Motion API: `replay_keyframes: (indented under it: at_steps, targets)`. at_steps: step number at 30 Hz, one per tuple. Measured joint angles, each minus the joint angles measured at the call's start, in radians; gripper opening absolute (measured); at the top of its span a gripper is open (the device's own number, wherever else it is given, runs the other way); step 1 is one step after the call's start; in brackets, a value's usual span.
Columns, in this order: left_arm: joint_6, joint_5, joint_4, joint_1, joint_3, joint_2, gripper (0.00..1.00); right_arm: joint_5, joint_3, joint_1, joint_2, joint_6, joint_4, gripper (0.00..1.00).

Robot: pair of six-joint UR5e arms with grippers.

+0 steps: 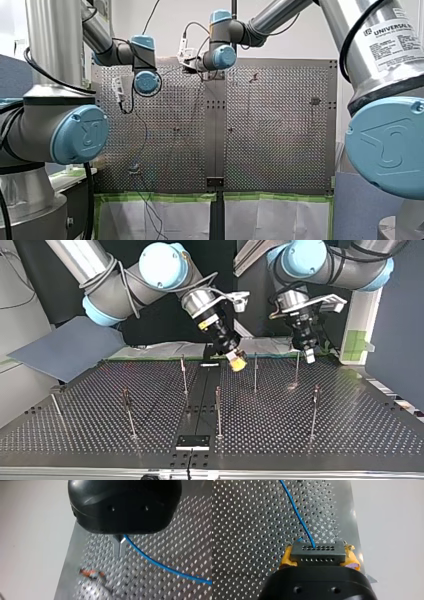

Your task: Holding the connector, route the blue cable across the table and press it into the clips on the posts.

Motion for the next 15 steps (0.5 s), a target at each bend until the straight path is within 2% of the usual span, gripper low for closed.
replay_keyframes:
  at_steps: [5,15]
  targets:
    - [-0.013,0.017,-0.001,0.059,0.019,0.000,0.02,-0.015,-0.018,0.002,0.014,0.013,0.003,0.00]
    - [-0.061,0.088,0.000,0.172,0.046,-0.005,0.02,-0.053,-0.067,0.011,0.068,0.018,0.009,0.00]
